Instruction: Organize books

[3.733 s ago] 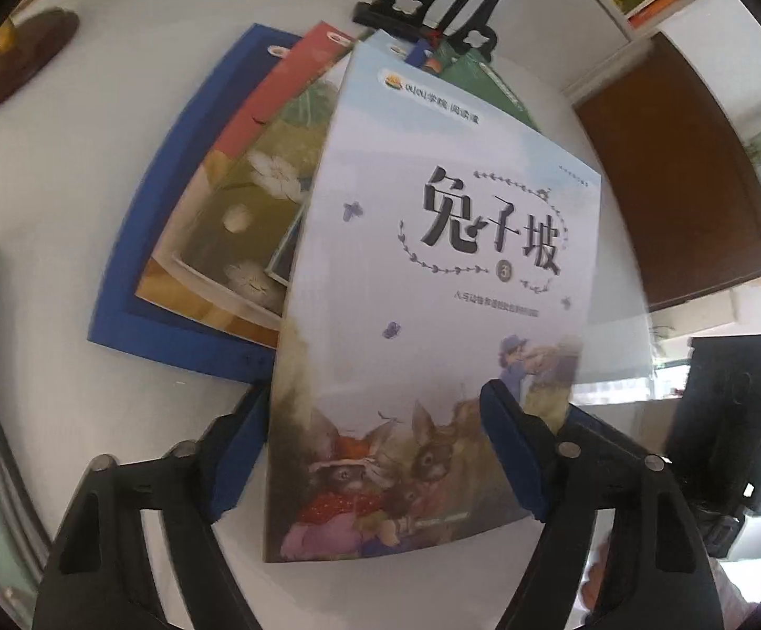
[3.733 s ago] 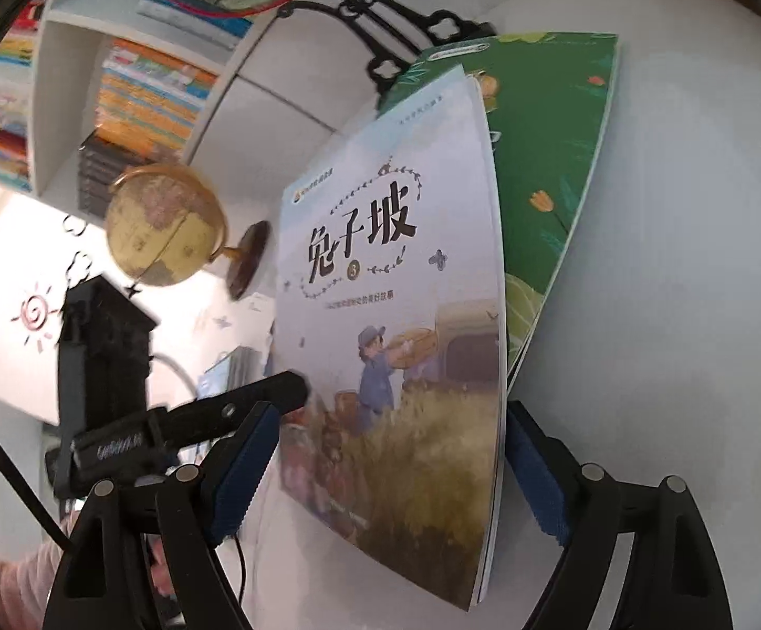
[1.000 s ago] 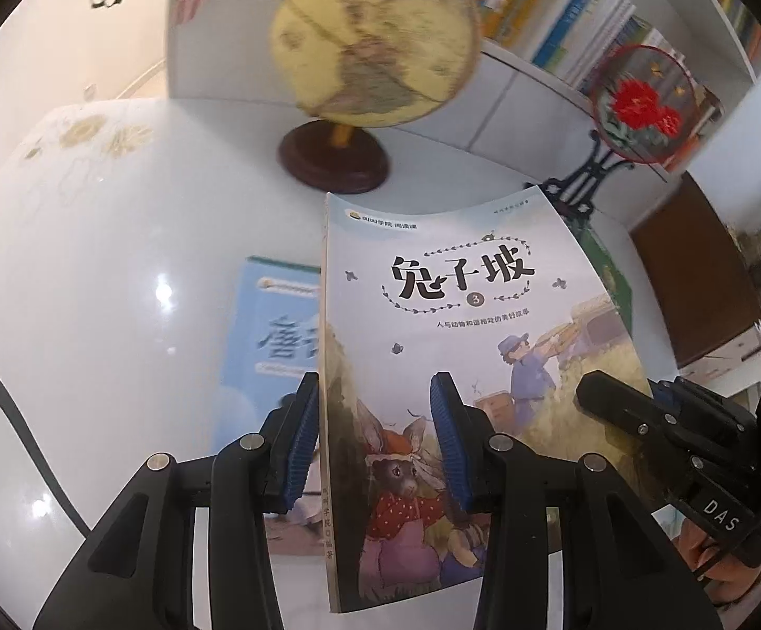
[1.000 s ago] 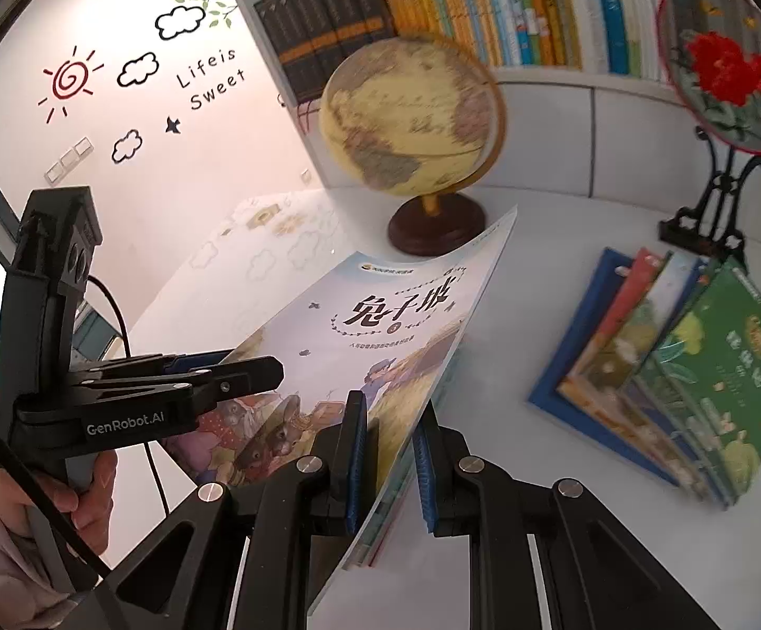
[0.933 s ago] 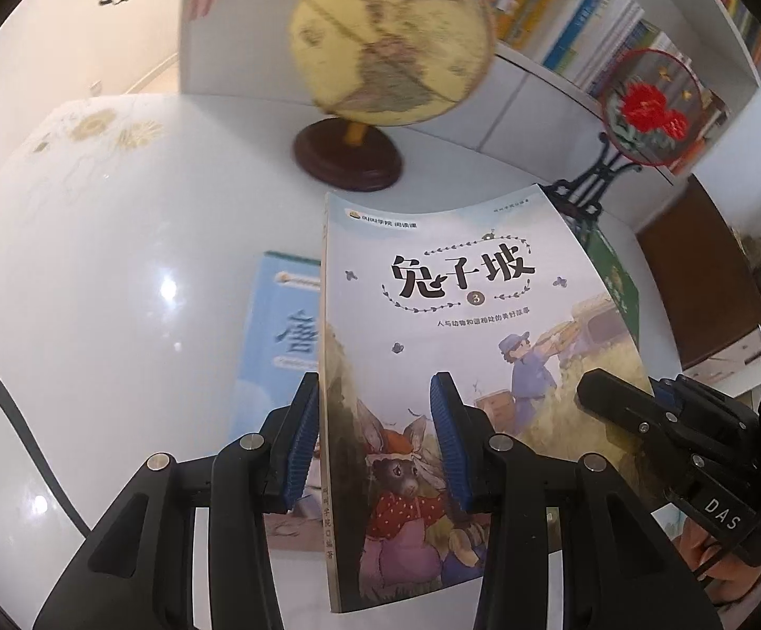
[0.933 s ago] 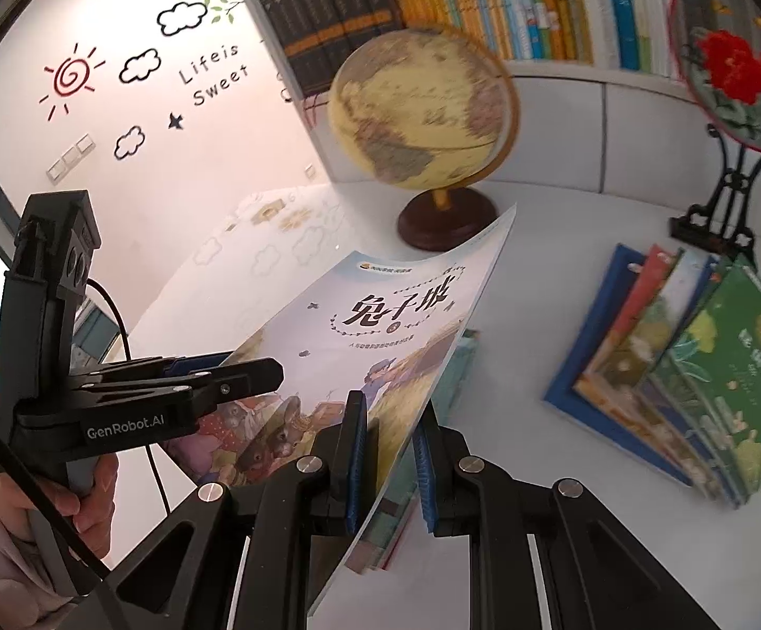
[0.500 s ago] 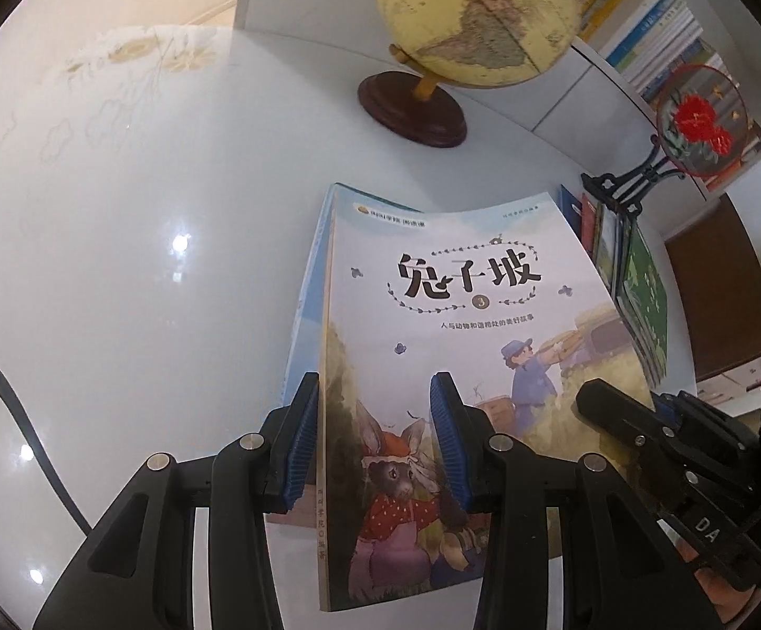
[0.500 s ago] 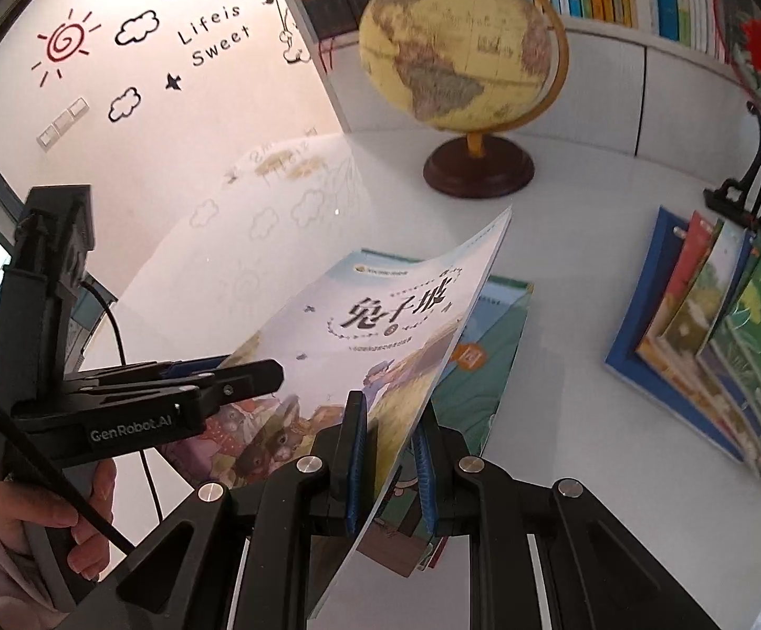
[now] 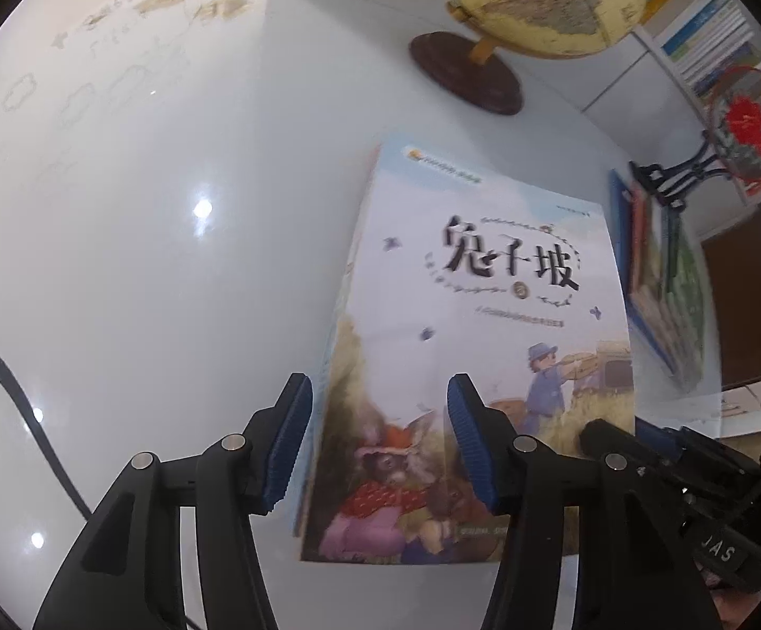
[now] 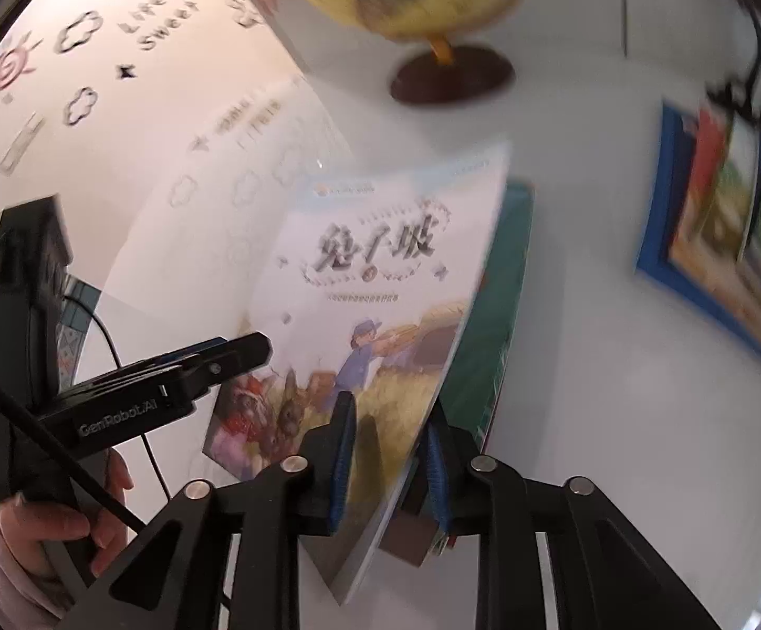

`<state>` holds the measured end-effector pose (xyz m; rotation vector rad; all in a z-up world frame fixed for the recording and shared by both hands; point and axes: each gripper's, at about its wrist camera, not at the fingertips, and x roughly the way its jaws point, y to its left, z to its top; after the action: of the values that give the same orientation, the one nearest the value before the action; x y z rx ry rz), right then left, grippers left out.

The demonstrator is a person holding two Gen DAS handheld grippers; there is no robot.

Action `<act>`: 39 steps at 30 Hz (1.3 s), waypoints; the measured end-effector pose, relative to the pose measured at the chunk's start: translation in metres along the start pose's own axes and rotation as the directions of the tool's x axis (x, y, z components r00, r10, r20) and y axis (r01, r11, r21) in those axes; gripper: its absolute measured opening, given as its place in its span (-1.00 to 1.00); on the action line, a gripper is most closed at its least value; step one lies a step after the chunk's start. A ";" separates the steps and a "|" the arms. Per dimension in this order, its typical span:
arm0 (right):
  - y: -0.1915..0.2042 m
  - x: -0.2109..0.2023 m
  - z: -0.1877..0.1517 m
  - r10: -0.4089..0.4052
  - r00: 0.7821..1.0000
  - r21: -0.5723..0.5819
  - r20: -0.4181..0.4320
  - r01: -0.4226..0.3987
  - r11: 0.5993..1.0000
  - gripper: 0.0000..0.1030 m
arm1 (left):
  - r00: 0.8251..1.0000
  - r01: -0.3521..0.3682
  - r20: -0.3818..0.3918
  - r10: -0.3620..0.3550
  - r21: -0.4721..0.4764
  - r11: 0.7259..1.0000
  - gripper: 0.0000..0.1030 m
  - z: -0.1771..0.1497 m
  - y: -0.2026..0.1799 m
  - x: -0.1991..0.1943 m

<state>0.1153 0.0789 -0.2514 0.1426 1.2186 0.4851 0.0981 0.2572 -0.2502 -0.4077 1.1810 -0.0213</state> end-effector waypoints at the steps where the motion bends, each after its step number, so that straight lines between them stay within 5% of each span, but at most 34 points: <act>1: -0.003 0.002 -0.001 -0.021 1.000 0.012 -0.016 0.021 1.000 -0.46 | 1.000 -0.012 0.004 0.012 -0.007 1.000 0.15 -0.001 0.002 -0.001; 4: -0.013 -0.006 -0.006 -0.071 0.997 0.019 0.019 0.070 0.997 -0.22 | 0.999 -0.020 0.042 0.021 -0.030 0.999 0.40 -0.005 0.005 -0.013; 5: -0.017 -0.010 -0.006 -0.080 0.996 0.026 0.033 0.079 0.997 0.02 | 0.999 -0.016 0.050 0.018 -0.036 0.999 0.40 -0.005 0.006 -0.016; 12: -0.063 -0.046 -0.008 -0.134 0.981 0.106 0.142 0.120 0.987 0.04 | 0.998 0.005 0.065 -0.003 -0.030 1.000 0.40 0.006 -0.014 -0.022; 18: -0.126 -0.098 -0.019 -0.194 0.933 0.236 0.303 0.123 0.964 0.07 | 0.995 0.065 0.068 -0.076 0.144 0.987 0.40 0.027 -0.096 -0.015; 22: -0.176 -0.121 -0.032 -0.309 0.889 0.338 0.339 0.191 0.921 0.31 | 0.994 0.099 0.015 -0.109 0.306 0.947 0.40 0.041 -0.172 0.009; 28: -0.251 -0.142 -0.061 -0.316 0.882 0.492 0.350 0.114 0.863 0.31 | 0.973 0.200 -0.008 -0.231 0.524 0.828 0.40 0.041 -0.280 0.031; 33: -0.287 -0.155 -0.062 -0.301 0.868 0.516 0.394 0.062 0.854 0.31 | 0.942 0.317 -0.094 -0.323 0.571 0.758 0.40 0.045 -0.335 0.055; 39: -0.321 -0.152 -0.047 -0.265 0.858 0.457 0.440 0.040 0.889 0.31 | 0.910 0.406 -0.169 -0.378 0.543 0.735 0.40 0.066 -0.372 0.099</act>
<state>0.1223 -0.2791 -0.2516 0.5162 0.8021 0.0106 0.2679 -0.0907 -0.1983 -0.1134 1.0541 -0.7493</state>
